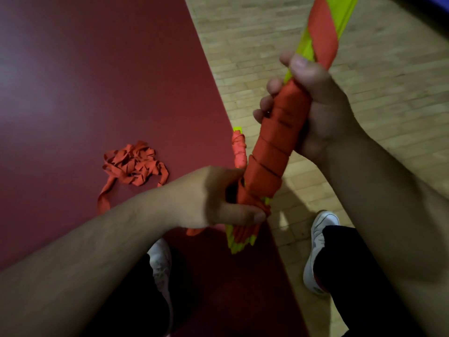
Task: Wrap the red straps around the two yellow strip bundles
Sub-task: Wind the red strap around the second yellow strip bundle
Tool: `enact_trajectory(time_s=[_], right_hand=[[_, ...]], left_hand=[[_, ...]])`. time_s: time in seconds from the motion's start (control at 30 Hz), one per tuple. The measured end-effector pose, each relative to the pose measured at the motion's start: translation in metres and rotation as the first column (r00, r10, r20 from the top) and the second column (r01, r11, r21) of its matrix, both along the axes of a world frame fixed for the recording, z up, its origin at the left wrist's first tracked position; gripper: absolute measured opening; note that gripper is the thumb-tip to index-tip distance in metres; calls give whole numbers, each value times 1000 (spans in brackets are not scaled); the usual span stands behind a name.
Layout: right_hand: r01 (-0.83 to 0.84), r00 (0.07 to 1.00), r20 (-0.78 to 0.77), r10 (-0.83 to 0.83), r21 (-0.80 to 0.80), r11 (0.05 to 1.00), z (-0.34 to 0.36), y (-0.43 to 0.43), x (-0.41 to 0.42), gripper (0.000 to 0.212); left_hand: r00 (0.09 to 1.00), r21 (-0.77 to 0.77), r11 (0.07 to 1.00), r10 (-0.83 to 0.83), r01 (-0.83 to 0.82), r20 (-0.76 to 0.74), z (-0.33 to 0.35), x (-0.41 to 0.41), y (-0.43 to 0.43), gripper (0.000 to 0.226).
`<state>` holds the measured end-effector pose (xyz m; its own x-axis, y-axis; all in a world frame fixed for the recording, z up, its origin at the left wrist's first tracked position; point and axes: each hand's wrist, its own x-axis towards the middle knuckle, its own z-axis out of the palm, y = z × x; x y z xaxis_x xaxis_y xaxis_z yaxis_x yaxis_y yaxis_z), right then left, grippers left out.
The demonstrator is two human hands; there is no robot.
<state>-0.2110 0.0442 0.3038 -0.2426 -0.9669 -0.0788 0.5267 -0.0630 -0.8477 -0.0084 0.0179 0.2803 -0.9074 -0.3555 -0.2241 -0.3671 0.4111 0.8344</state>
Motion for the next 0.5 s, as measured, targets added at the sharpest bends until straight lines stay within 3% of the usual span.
enact_trajectory(time_s=[0.13, 0.23, 0.33, 0.37, 0.43, 0.5], right_hand=[[381, 899, -280, -336, 123, 916, -7, -15, 9, 31], [527, 796, -437, -419, 158, 835, -15, -17, 14, 44], [630, 689, -578, -438, 179, 756, -18, -16, 16, 55], [645, 668, -605, -432, 182, 742, -16, -14, 17, 54], [630, 656, -627, -419, 150, 762, -11, -11, 17, 42], [549, 700, -590, -401, 86, 831, -4, -8, 12, 29]], left_hand=[[996, -94, 993, 78, -75, 34, -3, -3, 4, 23], [989, -141, 984, 124, -111, 84, -2, -5, 10, 29], [967, -307, 939, 209, -156, 146, -8, -8, 12, 56], [968, -314, 937, 207, -154, 144, -8, -9, 12, 56], [991, -199, 974, 119, -104, 64, -3, -9, 13, 40], [998, -28, 998, 55, -55, -10, 3, -9, 13, 33]])
